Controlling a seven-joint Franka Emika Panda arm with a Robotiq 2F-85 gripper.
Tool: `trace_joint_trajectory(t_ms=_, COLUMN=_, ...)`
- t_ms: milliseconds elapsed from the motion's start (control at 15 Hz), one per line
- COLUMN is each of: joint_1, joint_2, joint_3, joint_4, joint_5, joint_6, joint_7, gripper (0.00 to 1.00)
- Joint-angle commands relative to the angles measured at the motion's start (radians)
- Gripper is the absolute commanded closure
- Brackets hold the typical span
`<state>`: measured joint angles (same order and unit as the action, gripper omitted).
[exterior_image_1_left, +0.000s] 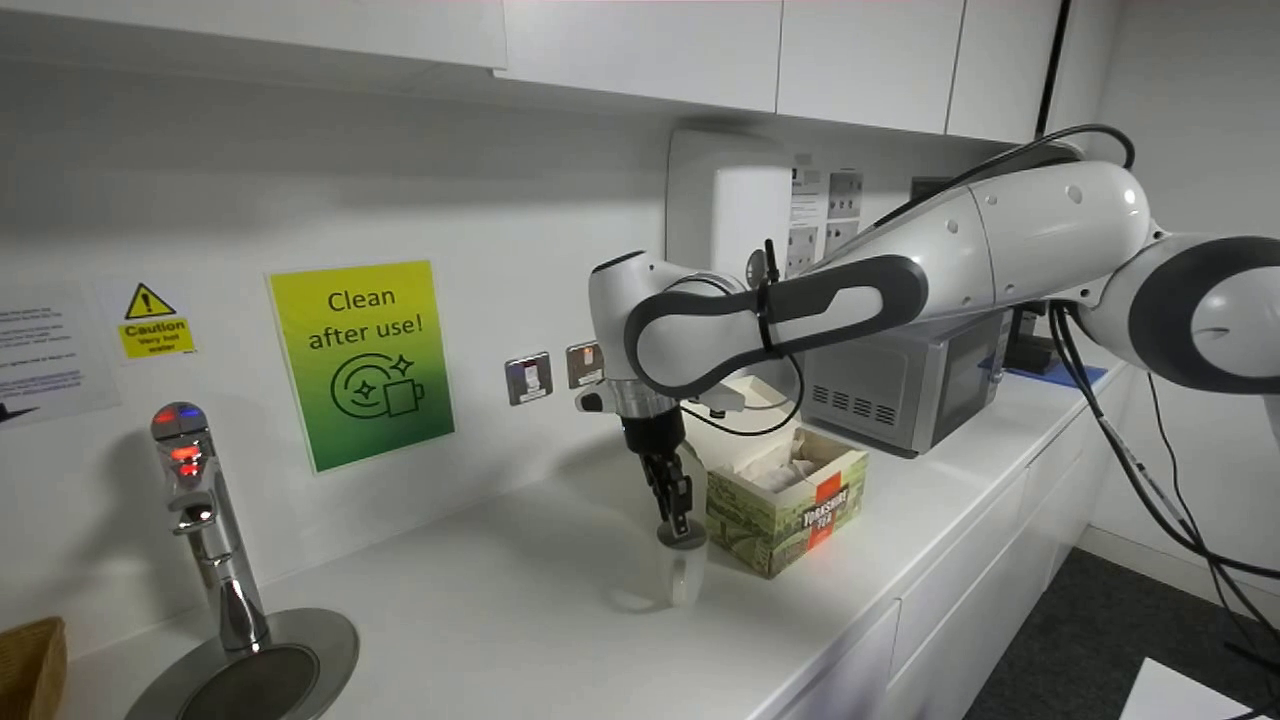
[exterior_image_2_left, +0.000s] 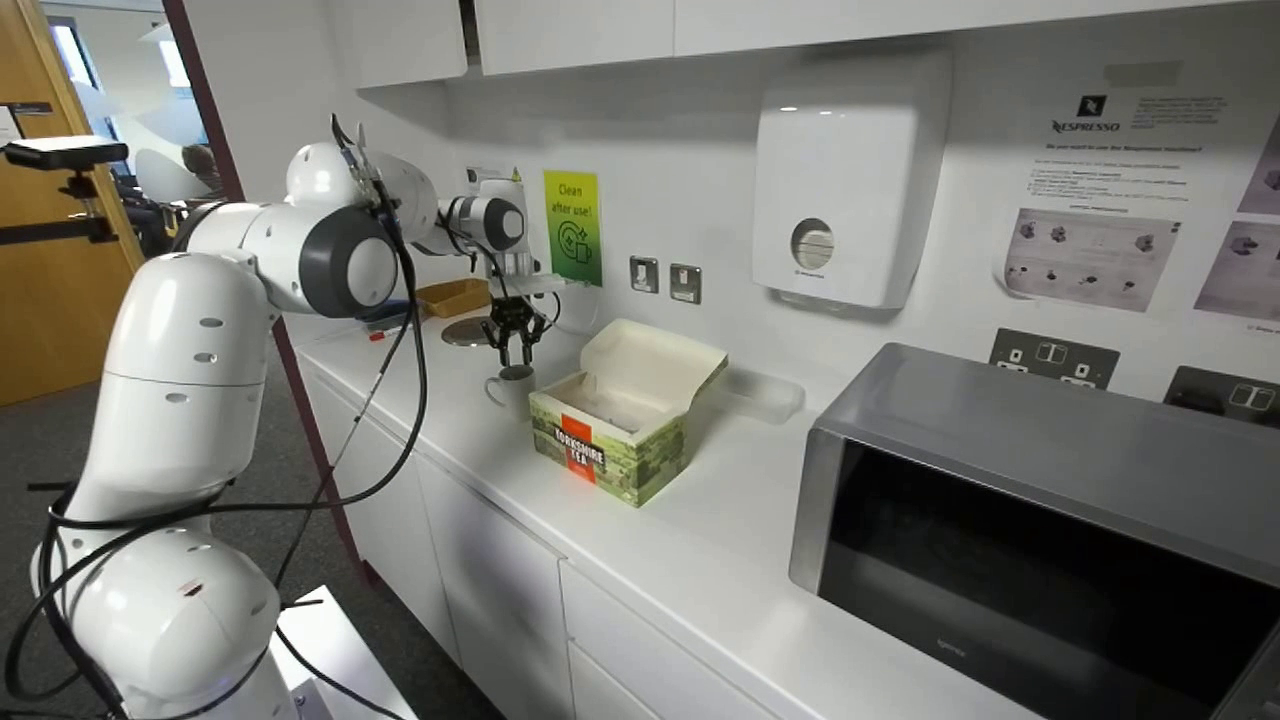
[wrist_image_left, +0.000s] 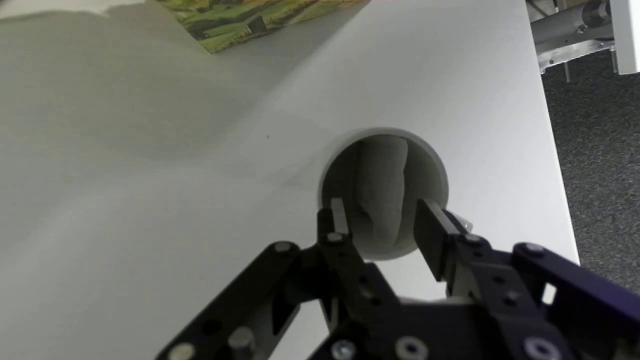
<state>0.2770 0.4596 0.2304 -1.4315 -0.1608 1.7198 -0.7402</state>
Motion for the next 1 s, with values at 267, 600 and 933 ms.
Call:
trace_joint_trajectory(t_ms=267, joint_1=0.004, joint_2=0.025, joint_3=0.001, joint_4=0.046, joint_5=-0.02, joint_6=-0.027, joint_7=0.025, gripper=0.59)
trace_joint_trajectory(t_ms=600, joint_1=0.004, joint_2=0.033, joint_3=0.001, joint_4=0.047, joint_5=-0.019, joint_6=-0.028, joint_7=0.026, gripper=0.59)
trace_joint_trajectory(t_ms=933, joint_1=0.005, joint_2=0.044, joint_3=0.0, joint_4=0.056, joint_5=-0.019, joint_6=-0.03, joint_7=0.027, gripper=0.59)
